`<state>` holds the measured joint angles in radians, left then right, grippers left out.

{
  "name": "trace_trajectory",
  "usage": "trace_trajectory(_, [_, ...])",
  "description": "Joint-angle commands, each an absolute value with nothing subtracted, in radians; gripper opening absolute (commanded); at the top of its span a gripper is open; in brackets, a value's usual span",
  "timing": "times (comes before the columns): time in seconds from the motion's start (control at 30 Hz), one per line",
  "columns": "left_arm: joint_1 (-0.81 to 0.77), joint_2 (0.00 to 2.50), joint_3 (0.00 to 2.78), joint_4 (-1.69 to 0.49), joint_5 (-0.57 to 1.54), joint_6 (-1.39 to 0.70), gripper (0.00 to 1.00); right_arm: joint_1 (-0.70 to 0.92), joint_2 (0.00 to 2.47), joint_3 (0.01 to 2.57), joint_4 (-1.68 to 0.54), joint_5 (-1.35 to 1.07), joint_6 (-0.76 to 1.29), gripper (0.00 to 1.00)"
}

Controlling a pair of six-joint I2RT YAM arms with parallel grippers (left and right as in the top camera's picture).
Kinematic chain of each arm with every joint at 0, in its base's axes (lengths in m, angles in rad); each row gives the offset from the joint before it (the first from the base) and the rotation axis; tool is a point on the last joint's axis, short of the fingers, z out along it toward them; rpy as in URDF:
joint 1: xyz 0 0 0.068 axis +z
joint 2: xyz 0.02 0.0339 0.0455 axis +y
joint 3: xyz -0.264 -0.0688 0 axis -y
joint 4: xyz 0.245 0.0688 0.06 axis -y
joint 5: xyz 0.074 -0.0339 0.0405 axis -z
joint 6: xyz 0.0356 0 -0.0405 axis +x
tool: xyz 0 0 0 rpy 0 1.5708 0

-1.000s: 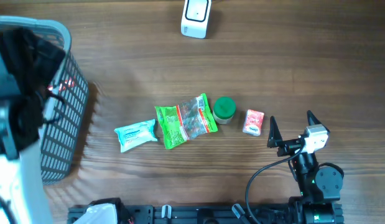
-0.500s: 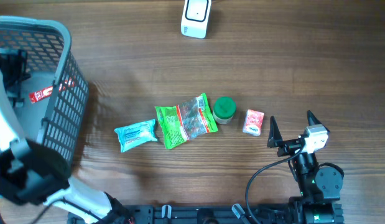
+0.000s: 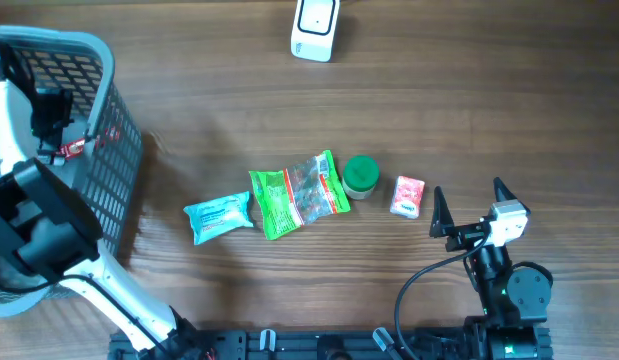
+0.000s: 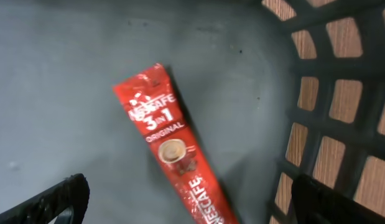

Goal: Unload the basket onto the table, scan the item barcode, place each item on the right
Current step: 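Grasp the red Nescafe sachet in the basket with the left gripper, then lay the Nescafe sachet on the table between wipes and snack bag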

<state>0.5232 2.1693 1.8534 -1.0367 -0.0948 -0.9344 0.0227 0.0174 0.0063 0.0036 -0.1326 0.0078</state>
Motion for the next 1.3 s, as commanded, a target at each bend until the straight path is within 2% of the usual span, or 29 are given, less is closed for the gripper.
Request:
trace_trajectory(0.0, [0.5, 2.229, 1.849, -1.016, -0.087, -0.947, 1.0, 0.022, 0.014, 0.005, 0.007, -0.124, 0.027, 1.0])
trace_trajectory(0.3, [0.477, 2.331, 1.849, -1.0, -0.086, -0.947, 1.0, 0.022, 0.014, 0.005, 0.007, -0.124, 0.026, 1.0])
trace_trajectory(0.37, [0.477, 2.346, 1.849, -1.019, -0.086, -0.92, 0.92, 0.022, 0.014, 0.005, 0.007, -0.124, 0.026, 1.0])
trace_trajectory(0.4, [0.477, 2.352, 1.849, -1.037, -0.087, -0.898, 0.81, 0.022, 0.014, 0.005, 0.007, -0.124, 0.026, 1.0])
trace_trajectory(0.47, [0.477, 2.353, 1.849, -1.071, -0.095, -0.867, 0.12, 0.022, 0.014, 0.005, 0.007, -0.124, 0.026, 1.0])
trace_trajectory(0.5, [0.477, 2.353, 1.849, -1.095, -0.107, -0.867, 0.04, 0.022, 0.014, 0.005, 0.007, -0.124, 0.026, 1.0])
trace_trajectory(0.63, [0.482, 2.336, 1.85, -1.184, -0.152, -0.868, 0.04, 0.022, 0.014, 0.005, 0.007, -0.124, 0.026, 1.0])
trace_trajectory(0.8, [0.509, 2.185, 1.853, -1.263, -0.172, -0.873, 0.04, 0.022, 0.014, 0.005, 0.007, -0.124, 0.026, 1.0])
trace_trajectory(1.1, [0.579, 1.607, 1.853, -1.23, -0.152, -0.876, 0.04, 0.022, 0.014, 0.005, 0.007, -0.124, 0.026, 1.0])
trace_trajectory(1.27, [0.505, 1.359, 1.852, -1.281, 0.012, -0.836, 0.04, 0.022, 0.014, 0.005, 0.007, -0.124, 0.026, 1.0])
